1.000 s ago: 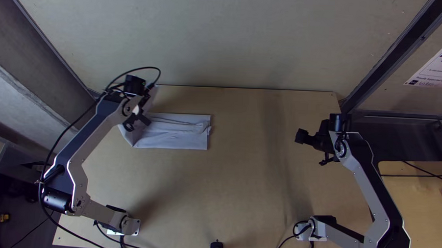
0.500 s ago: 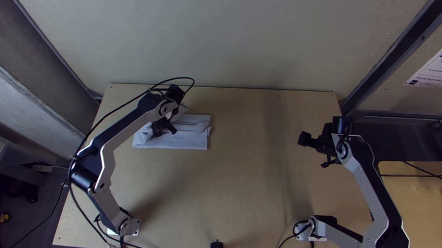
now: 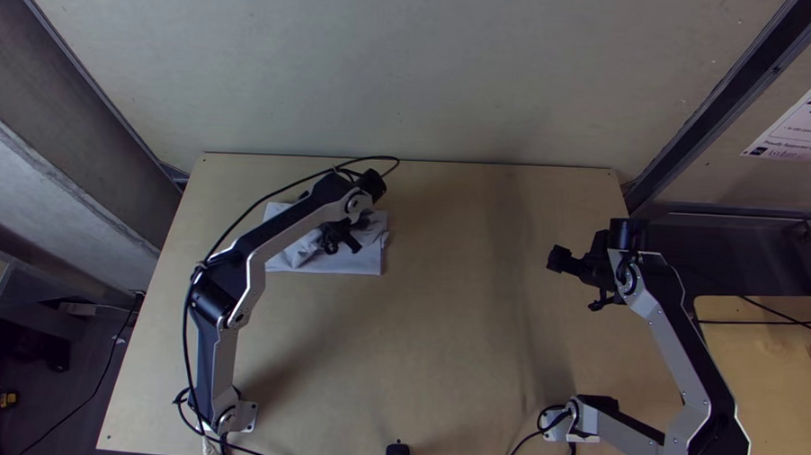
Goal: Fold the t-shirt
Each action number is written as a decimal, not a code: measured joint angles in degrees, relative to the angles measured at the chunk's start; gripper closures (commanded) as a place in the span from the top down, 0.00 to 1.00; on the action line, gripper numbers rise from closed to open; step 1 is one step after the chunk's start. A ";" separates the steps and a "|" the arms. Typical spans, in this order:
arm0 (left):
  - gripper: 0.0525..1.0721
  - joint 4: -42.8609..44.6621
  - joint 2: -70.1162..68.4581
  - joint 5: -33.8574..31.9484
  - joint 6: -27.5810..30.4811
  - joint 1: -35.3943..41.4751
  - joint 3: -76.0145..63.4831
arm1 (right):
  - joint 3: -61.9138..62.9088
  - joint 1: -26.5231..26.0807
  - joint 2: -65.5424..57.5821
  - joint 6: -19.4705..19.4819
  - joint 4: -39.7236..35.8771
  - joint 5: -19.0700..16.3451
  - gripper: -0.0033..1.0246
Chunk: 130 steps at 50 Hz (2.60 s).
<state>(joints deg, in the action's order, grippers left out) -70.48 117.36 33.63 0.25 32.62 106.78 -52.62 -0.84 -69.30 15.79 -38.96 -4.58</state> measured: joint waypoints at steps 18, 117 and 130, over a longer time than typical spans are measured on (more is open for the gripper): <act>0.96 1.81 12.17 -24.65 -14.25 5.73 22.16 | 5.73 -0.07 1.68 0.02 1.05 0.00 0.96; 0.96 57.86 -74.99 -31.45 6.47 -33.68 -40.92 | -28.55 0.00 21.81 -18.03 17.09 1.09 0.96; 0.96 66.42 -91.62 -29.94 7.34 -34.51 -59.39 | -0.72 -0.04 47.25 -17.00 32.54 1.09 0.96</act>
<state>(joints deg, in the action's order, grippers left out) -4.05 25.74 3.68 7.60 -1.89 47.40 -53.34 -0.89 -22.04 -1.21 -6.42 -3.49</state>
